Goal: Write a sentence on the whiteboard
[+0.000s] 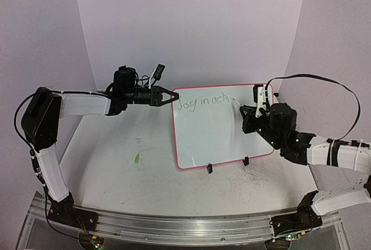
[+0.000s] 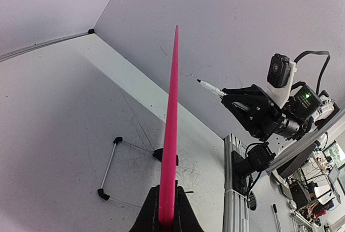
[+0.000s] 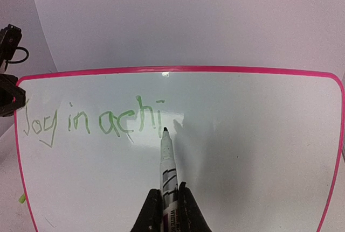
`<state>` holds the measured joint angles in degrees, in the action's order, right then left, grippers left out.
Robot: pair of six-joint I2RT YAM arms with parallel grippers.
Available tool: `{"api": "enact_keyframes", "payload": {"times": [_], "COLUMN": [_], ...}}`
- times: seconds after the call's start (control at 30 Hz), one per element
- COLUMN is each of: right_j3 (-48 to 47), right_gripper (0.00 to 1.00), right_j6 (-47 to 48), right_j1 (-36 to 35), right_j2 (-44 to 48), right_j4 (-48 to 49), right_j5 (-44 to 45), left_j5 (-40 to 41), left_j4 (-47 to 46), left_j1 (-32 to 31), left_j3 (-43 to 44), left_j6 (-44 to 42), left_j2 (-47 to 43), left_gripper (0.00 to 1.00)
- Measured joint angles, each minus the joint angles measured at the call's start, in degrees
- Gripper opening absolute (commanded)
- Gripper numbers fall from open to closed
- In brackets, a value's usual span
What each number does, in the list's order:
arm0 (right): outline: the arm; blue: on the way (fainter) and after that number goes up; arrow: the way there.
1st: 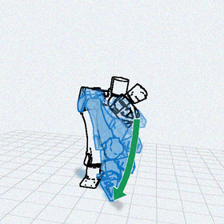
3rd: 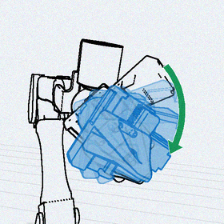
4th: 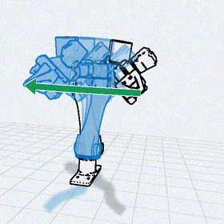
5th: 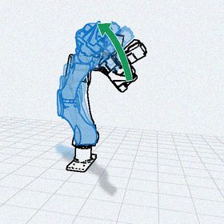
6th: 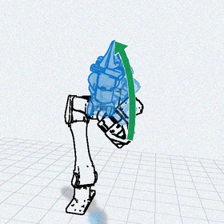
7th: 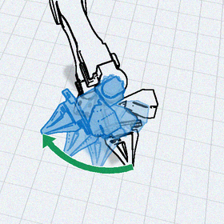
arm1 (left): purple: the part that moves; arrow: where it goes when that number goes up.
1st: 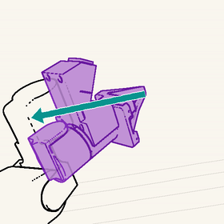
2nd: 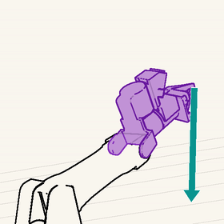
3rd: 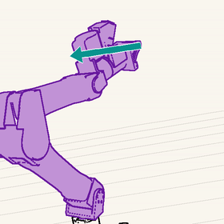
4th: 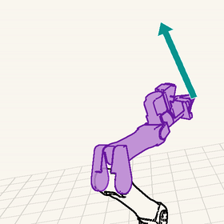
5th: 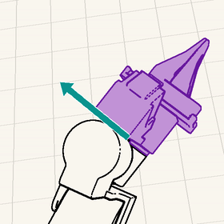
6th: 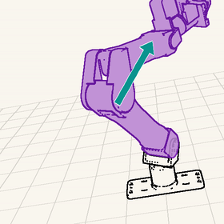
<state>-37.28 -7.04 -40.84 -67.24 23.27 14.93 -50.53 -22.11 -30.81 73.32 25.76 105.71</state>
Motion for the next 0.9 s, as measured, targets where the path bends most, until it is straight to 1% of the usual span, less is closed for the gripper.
{"api": "enact_keyframes", "payload": {"times": [0.27, 0.57, 0.9], "right_j3": [0.3, 0.3, -0.1], "right_gripper": [0.00, 0.00, 0.00], "right_j6": [-0.5, -0.8, -0.9], "right_j1": [0.0, 0.0, 0.0], "right_j2": [-1.3, -2.2, -5.8], "right_j4": [0.7, 0.7, 1.1], "right_j5": [-0.9, 0.9, 1.2], "left_j5": [0.0, 0.0, 0.1], "left_j4": [0.0, 0.0, 0.0], "left_j1": [0.0, 0.0, 0.0], "left_j3": [0.0, 0.0, 0.0], "left_j6": [0.0, 0.0, 0.0], "left_j2": [0.0, 0.0, 0.0], "left_gripper": [0.00, 0.00, 0.00]}}
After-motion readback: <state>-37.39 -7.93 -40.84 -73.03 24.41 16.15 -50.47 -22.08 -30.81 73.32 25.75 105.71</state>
